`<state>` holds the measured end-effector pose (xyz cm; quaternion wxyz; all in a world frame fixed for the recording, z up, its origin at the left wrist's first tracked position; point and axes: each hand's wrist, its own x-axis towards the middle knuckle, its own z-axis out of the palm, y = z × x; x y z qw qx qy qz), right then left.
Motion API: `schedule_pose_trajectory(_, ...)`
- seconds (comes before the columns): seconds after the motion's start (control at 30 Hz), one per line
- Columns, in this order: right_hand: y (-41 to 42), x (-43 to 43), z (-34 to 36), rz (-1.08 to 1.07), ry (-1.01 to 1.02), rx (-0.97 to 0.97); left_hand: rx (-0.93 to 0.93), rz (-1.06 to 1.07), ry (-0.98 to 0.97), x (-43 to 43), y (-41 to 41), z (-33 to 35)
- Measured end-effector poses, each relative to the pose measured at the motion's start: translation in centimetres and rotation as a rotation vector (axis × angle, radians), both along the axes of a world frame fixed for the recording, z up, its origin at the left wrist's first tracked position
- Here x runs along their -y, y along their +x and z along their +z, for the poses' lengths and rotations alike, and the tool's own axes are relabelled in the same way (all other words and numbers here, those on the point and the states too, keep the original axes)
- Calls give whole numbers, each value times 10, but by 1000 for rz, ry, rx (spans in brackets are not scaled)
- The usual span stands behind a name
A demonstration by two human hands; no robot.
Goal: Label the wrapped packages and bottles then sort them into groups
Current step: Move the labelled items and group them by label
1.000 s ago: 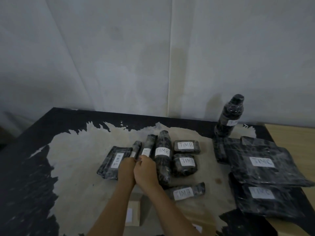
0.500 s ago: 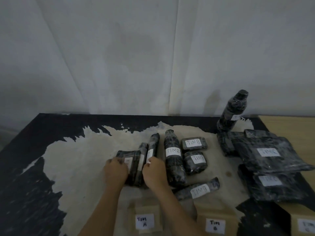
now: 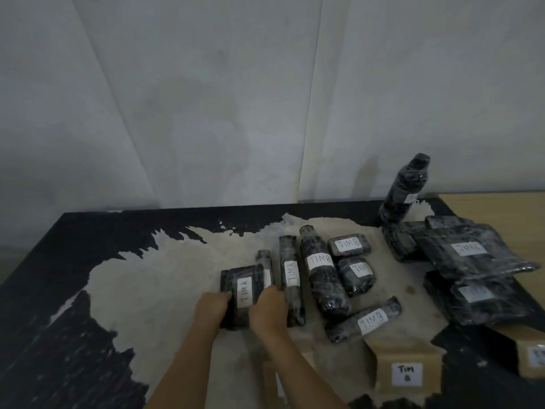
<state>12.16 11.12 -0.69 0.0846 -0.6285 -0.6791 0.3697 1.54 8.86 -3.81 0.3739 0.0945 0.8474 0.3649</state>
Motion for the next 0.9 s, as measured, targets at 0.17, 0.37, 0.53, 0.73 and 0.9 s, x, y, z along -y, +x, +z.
schedule_pose_trajectory(0.17,1,-1,-5,-108,-21,-65,132,-37,133,5,-5,-3)
schedule_pose_trajectory(0.37,9,-7,-1,-180,4,-279,200,28,333,20,-7,11)
schedule_pose_trajectory(0.53,17,-17,11,-383,112,-378,122,158,354,28,-16,19)
schedule_pose_trajectory(0.73,1,3,15,-153,-37,-472,130,129,422,29,-16,26)
schedule_pose_trajectory(0.9,-14,18,11,-35,6,-365,209,80,524,32,-13,35)
